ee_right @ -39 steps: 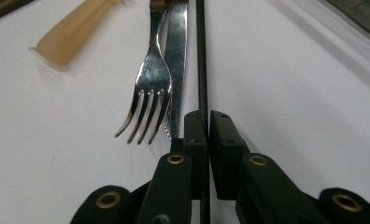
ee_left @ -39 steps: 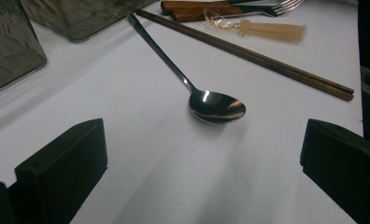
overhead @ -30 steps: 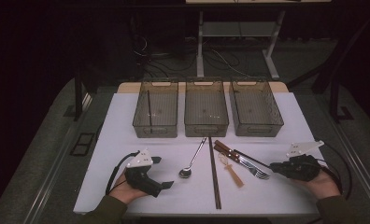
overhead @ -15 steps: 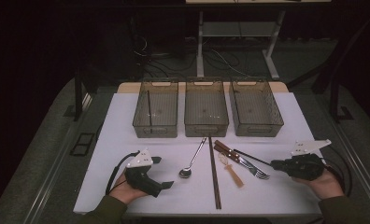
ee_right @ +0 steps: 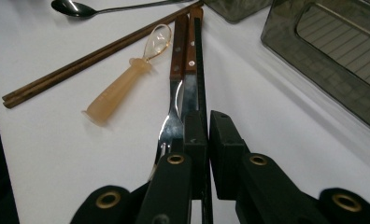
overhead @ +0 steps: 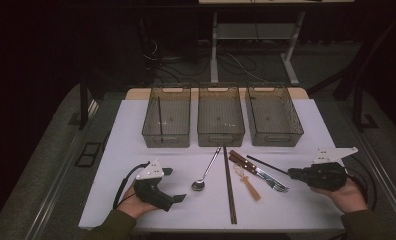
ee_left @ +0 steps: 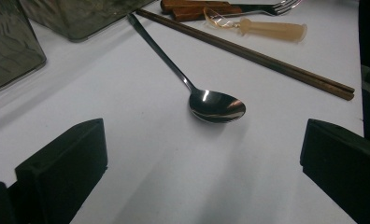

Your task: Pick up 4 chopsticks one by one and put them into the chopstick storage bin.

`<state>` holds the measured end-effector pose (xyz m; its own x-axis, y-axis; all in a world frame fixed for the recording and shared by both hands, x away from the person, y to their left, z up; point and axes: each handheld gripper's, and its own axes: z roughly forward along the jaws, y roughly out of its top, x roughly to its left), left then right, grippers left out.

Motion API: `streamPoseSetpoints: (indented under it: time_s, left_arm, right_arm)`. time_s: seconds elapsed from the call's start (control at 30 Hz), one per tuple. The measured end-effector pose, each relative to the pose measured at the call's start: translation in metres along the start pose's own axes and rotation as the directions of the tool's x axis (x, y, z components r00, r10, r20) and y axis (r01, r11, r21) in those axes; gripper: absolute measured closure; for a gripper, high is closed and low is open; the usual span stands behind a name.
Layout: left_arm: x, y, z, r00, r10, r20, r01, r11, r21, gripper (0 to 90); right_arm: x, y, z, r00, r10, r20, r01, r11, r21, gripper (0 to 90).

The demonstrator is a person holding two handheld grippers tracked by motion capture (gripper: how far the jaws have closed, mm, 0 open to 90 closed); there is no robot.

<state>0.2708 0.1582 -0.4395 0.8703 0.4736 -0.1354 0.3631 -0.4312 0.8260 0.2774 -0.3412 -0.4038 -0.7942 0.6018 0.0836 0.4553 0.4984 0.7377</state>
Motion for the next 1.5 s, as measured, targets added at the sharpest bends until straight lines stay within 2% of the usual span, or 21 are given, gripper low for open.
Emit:
streamPoseSetpoints:
  time_s: [0.3, 0.7, 1.1, 1.5]
  left_arm:
    - [0.0, 0.0, 0.0, 1.0, 0.002, 0.0, -0.002, 1.0, 0.003, 0.0]
    - [0.0, 0.0, 0.001, 1.0, 0.004, 0.001, -0.004, 1.0, 0.004, 0.0]
    - [0.0, 0.0, 0.001, 1.0, 0.004, 0.002, -0.004, 1.0, 0.004, 0.0]
    - [0.0, 0.0, 0.002, 1.0, -0.002, 0.001, 0.002, 1.0, -0.002, 0.0]
  right_arm:
    - [0.001, 0.009, 0.003, 0.9995, 0.016, -0.026, -0.017, 0.999, -0.04, 85.6]
    - [0.005, 0.023, 0.013, 0.9991, 0.008, -0.041, -0.01, 0.9982, -0.06, 85.6]
    - [0.013, 0.045, 0.03, 0.9979, -0.015, -0.063, 0.009, 0.9962, -0.086, 85.6]
    - [0.016, 0.067, 0.045, 0.9967, -0.008, -0.081, -0.001, 0.9939, -0.11, 85.6]
